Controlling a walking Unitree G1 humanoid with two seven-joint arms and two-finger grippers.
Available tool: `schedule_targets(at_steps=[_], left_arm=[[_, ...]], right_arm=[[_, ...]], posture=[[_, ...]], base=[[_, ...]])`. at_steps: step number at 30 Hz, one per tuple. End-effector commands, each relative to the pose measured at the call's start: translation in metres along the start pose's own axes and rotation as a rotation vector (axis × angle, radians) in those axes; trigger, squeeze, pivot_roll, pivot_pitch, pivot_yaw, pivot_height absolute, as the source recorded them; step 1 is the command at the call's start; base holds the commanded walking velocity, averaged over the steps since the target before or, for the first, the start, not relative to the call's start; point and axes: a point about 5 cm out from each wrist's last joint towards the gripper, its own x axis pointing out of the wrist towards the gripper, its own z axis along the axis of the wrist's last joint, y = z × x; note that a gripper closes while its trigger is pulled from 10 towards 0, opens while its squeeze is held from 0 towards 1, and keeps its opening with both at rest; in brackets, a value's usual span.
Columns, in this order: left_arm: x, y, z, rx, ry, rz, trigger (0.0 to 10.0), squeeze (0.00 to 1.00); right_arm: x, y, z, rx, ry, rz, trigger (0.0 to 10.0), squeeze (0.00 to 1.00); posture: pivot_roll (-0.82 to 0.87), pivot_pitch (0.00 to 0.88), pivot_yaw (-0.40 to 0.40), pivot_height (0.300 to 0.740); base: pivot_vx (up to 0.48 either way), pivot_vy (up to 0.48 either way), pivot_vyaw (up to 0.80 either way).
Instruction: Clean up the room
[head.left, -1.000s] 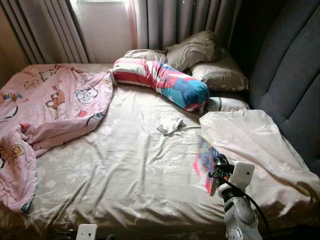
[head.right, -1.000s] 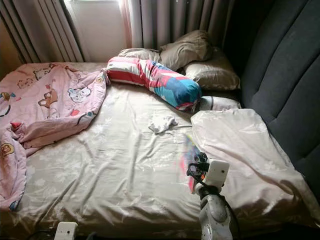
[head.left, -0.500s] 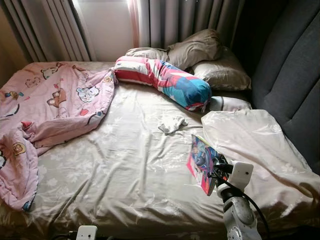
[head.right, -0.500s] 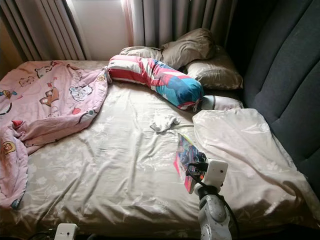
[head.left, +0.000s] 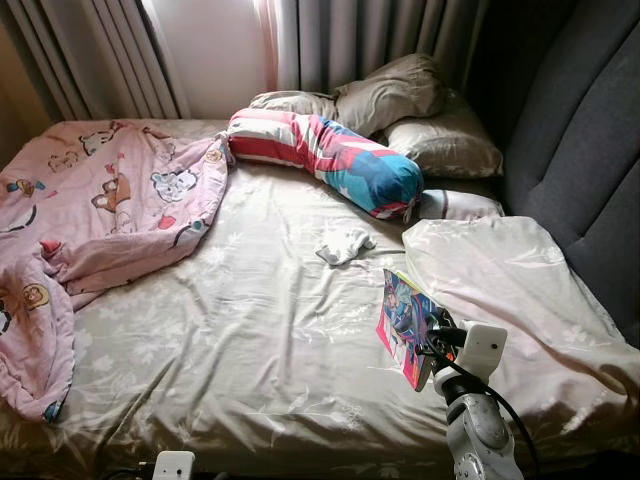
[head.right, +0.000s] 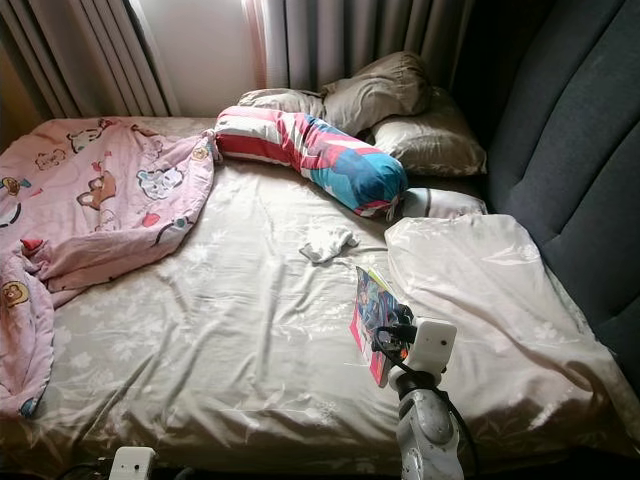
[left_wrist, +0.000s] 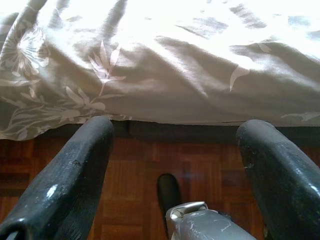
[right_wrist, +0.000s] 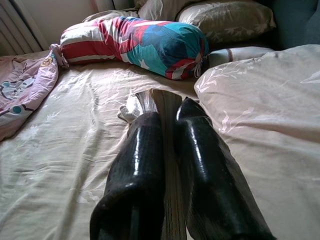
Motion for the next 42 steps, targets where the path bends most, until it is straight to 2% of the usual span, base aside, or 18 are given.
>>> schedule_targets(at_steps=[1,15,20,25,42], left_arm=[[-0.0042,0.0014,-0.0097,-0.004,0.04,-0.001,10.0,0.0],[-0.0042,0.002,-0.0092,-0.004,0.038,-0.002,10.0,0.0],[-0.0041,0.0021,-0.009,-0.004,0.036,0.0,10.0,0.0],[-0.004,0.002,-0.0086,-0.005,0.035,0.0,10.0,0.0],[-0.0036,0.0002,-0.0081,-0.009,0.029,-0.002,10.0,0.0]], right_arm=[[0.0034,0.0032,0.0071,0.005,-0.037,0.008,10.0,0.0],[0.0034,0.004,0.0062,0.008,-0.035,0.006,10.0,0.0],[0.004,0.0041,0.006,0.013,-0.03,0.006,10.0,0.0],[0.0045,0.0043,0.0059,0.014,-0.027,0.007,10.0,0.0],[0.004,0.0061,0.0054,0.011,-0.026,0.028,10.0,0.0]], posture=[[0.03,0.182,0.003,0.74],[0.03,0.186,0.004,0.74],[0.04,0.187,0.004,0.74],[0.04,0.187,0.003,0.74],[0.03,0.191,0.002,0.74]], base=[[0.0,0.0,0.0],[0.0,0.0,0.0],[0.244,0.0,0.0],[0.251,0.0,-0.72],[0.254,0.0,0.0]])
